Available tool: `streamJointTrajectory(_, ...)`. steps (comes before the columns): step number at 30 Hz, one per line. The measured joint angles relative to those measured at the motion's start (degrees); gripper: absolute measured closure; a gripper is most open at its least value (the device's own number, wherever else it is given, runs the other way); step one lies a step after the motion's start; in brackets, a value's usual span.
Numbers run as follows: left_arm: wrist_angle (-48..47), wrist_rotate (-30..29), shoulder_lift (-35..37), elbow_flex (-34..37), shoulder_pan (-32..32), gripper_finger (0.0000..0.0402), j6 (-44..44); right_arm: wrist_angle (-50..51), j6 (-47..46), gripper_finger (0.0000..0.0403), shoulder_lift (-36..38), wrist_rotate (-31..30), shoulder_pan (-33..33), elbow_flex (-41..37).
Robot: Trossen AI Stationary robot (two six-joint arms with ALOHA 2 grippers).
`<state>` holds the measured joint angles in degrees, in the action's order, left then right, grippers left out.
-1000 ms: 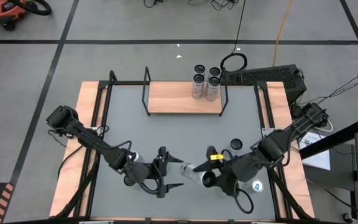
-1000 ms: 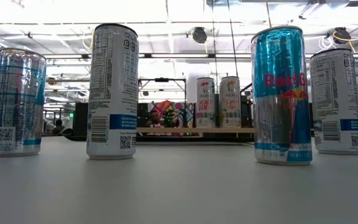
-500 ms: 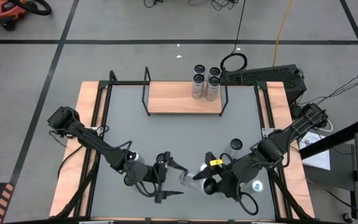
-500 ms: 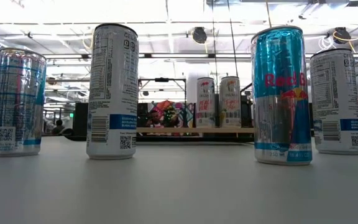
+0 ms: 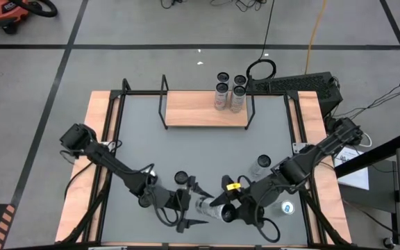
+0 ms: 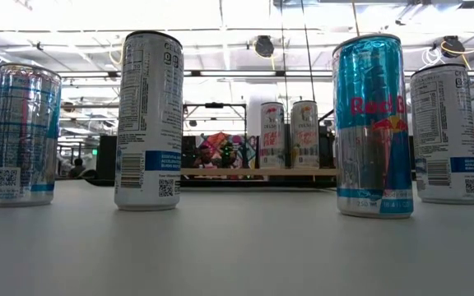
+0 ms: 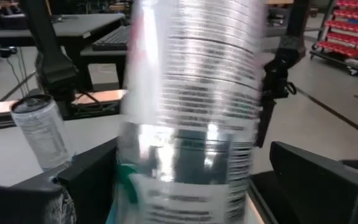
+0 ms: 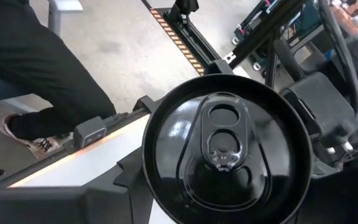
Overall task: Place canned beverage on shelf
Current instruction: Put the white pink soda can on the shelf aligned with the white pink soda cans
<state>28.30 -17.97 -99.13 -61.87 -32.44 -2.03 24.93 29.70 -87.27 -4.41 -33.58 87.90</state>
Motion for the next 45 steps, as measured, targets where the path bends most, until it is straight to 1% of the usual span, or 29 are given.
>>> streamJointTrajectory(3,0.0,-0.1,-0.5,0.0,-0.7,0.001,0.6,0.0,-0.7,0.0205,-0.3,0.0,0.0,0.0)
streamJointTrajectory(6,-0.3,-0.3,-0.6,0.0,-1.3,0.0026,1.0,-0.1,-1.9,0.0205,-0.4,0.3,0.0,0.0)
streamJointTrajectory(15,-0.5,-0.7,-0.6,0.0,-1.3,0.0131,1.2,0.3,-3.0,0.0204,-0.4,0.5,-0.1,0.0)
streamJointTrajectory(18,-0.8,-1.9,-0.6,0.0,-1.3,0.0158,2.0,1.5,-3.0,0.0204,-0.3,0.2,-0.1,0.0)
streamJointTrajectory(22,-1.2,-2.6,-0.6,0.0,-1.3,0.016,2.0,2.2,-4.2,0.02,-0.3,0.0,-0.1,0.0)
streamJointTrajectory(25,-1.2,-3.1,-0.6,0.0,-1.3,0.0147,1.9,2.3,-5.8,0.0186,-0.3,-0.7,-0.1,0.0)
streamJointTrajectory(31,-1.2,-6.9,-0.4,0.1,-1.7,0.0147,1.5,4.6,-14.9,0.0145,-0.2,-3.8,0.0,0.0)
streamJointTrajectory(33,-0.7,-8.9,-0.2,0.1,-1.9,0.0148,1.6,6.1,-18.2,0.0135,-0.2,-5.3,-0.1,0.0)
streamJointTrajectory(36,-0.8,-12.6,-0.2,-0.3,-1.9,0.0148,3.2,8.3,-24.4,0.013,-0.2,-11.4,-0.6,0.0)
streamJointTrajectory(38,-1.0,-16.5,-0.2,-0.7,-1.8,0.0148,4.5,9.8,-27.8,0.0131,-0.2,-15.7,-0.6,0.0)
streamJointTrajectory(40,-0.8,-21.9,-0.2,-1.3,-1.8,0.0148,6.0,12.2,-32.0,0.0136,-0.2,-19.9,-0.6,0.0)
streamJointTrajectory(42,-0.7,-28.9,-0.1,-1.7,-1.9,0.0148,8.3,13.7,-35.3,0.0145,-0.2,-22.6,-0.6,0.0)
streamJointTrajectory(45,-0.5,-39.1,-0.1,-1.9,-1.8,0.0148,12.9,15.3,-36.1,0.0159,-0.2,-26.0,-0.6,0.0)
